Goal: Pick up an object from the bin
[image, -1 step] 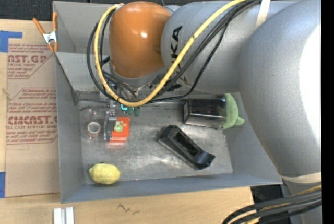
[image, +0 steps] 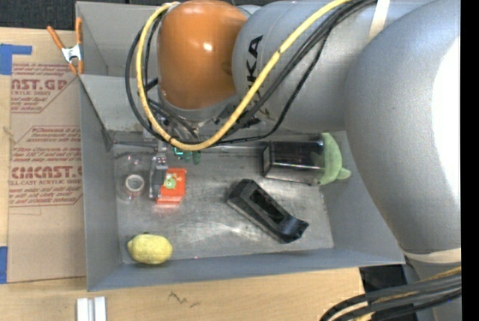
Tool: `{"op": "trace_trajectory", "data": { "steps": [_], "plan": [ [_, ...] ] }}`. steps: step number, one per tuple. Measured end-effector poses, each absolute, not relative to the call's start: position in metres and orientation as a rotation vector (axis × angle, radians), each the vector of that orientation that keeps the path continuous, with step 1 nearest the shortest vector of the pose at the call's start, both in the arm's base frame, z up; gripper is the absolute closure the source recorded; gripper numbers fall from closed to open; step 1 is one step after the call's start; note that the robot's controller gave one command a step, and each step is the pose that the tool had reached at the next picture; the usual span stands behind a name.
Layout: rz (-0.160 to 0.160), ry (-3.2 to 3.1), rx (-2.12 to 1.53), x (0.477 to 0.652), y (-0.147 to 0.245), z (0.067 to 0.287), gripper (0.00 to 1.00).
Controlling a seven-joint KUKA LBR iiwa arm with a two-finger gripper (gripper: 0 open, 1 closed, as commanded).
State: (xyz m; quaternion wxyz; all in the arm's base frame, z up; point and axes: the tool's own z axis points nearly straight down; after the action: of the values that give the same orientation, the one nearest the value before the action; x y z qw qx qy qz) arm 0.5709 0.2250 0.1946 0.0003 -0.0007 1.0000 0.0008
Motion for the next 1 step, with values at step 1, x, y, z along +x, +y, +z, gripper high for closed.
{"op": "trace_trajectory", "data": {
  "steps": [1],
  "plan": [
    [0.006,3.136,-0.016,0.55,0.2025,0.1432,0.0]
  ]
}}
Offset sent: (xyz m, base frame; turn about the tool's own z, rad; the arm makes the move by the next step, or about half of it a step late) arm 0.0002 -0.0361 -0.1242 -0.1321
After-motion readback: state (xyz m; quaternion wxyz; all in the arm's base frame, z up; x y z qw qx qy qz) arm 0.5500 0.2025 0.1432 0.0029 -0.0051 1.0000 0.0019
